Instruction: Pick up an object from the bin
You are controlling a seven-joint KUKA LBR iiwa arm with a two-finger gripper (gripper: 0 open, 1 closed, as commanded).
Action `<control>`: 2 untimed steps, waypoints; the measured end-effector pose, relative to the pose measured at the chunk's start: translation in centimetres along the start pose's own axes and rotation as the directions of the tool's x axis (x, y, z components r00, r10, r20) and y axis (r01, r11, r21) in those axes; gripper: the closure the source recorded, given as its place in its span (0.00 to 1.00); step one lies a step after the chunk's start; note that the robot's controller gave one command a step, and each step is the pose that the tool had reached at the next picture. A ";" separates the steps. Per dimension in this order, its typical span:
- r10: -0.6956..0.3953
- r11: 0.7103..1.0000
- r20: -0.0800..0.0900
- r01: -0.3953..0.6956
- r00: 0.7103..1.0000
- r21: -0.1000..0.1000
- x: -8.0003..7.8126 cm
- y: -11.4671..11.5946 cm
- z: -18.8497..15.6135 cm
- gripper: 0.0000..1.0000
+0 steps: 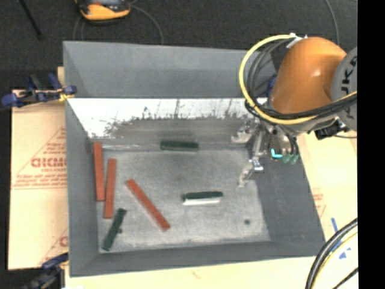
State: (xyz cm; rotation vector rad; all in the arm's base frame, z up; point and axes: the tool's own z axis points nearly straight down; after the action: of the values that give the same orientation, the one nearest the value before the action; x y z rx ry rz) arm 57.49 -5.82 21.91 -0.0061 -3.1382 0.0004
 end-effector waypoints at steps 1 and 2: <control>-0.001 1.000 0.008 0.001 1.000 0.001 -0.2 0.0 -0.4 0.00; -0.072 0.997 0.012 0.072 0.997 0.002 1.2 0.7 4.1 0.00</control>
Offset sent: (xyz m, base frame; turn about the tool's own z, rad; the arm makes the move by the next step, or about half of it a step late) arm -0.0483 0.0237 -0.1491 -0.2266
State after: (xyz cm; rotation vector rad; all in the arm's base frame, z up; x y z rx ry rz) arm 56.24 -5.12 17.79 0.1076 -3.1484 0.0031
